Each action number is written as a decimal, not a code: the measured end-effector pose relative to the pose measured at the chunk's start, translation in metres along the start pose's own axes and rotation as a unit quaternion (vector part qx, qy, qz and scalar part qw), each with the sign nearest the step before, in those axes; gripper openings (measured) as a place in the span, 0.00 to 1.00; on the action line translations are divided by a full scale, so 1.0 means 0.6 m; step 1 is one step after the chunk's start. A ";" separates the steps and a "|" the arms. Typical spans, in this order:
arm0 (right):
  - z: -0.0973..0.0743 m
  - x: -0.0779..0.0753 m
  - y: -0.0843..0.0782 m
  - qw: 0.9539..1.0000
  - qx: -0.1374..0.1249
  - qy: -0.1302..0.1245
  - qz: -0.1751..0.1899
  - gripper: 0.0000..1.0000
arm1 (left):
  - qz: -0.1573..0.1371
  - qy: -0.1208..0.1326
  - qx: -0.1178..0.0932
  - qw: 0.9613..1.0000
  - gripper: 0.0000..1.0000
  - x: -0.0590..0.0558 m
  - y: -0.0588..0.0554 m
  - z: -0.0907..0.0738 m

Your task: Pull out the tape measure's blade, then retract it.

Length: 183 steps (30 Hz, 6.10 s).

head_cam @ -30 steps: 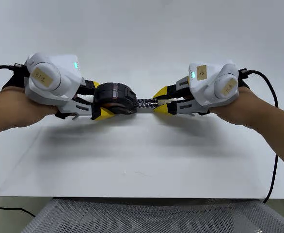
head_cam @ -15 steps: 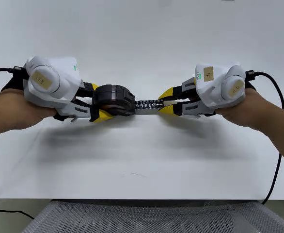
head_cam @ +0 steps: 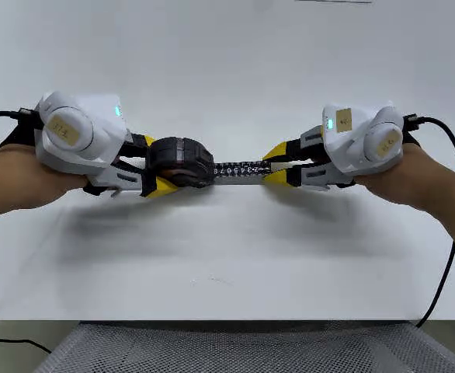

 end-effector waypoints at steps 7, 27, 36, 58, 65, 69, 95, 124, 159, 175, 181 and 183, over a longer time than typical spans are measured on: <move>-0.012 0.003 -0.012 1.000 0.007 -0.002 0.006 0.09 | 0.002 0.000 0.001 1.000 0.28 0.000 0.000 0.000; -0.039 0.012 -0.041 1.000 0.023 -0.005 0.019 0.09 | 0.003 -0.002 0.003 1.000 0.28 -0.001 0.000 0.002; -0.050 0.014 -0.050 0.999 0.028 -0.008 0.021 0.09 | 0.003 -0.002 0.002 1.000 0.28 -0.001 0.000 0.001; -0.088 0.018 -0.083 0.999 0.047 -0.011 0.024 0.09 | 0.003 -0.001 0.003 1.000 0.28 -0.001 0.001 0.002; -0.099 0.021 -0.091 0.998 0.052 -0.012 0.026 0.09 | 0.004 -0.001 0.005 1.000 0.28 -0.001 0.001 0.002; -0.104 0.023 -0.099 0.998 0.059 -0.009 0.025 0.09 | 0.005 -0.001 0.005 1.000 0.28 -0.001 0.001 0.002; -0.151 0.029 -0.137 0.996 0.086 -0.007 0.028 0.09 | 0.004 -0.002 0.005 1.000 0.28 -0.002 0.001 0.002; -0.188 0.037 -0.174 0.993 0.115 0.000 0.042 0.08 | 0.003 -0.002 0.006 1.000 0.28 -0.003 0.002 0.002; -0.187 0.041 -0.172 0.990 0.138 0.008 0.036 0.12 | 0.012 0.010 0.022 1.000 0.29 -0.001 0.004 0.003; -0.189 0.036 -0.165 0.989 0.127 -0.008 0.069 0.23 | 0.006 0.016 0.026 1.000 0.36 0.001 0.002 0.001; -0.196 0.033 -0.155 0.990 0.114 -0.023 0.086 0.25 | -0.015 0.027 0.016 0.999 0.41 0.005 0.008 -0.010; -0.197 0.033 -0.153 0.988 0.112 -0.031 0.102 0.27 | -0.031 0.032 0.009 0.999 0.44 0.005 0.011 -0.015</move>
Point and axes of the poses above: the centre of the closed fingertips' face, and the gripper's own axes: z roughly forward along the fingers, x roughly to its left, y roughly out of its top, the point moved 1 cm from there along -z, roughly backward along the fingers, and after that the axes turned 11 degrees about -z, right-handed, at the moved point
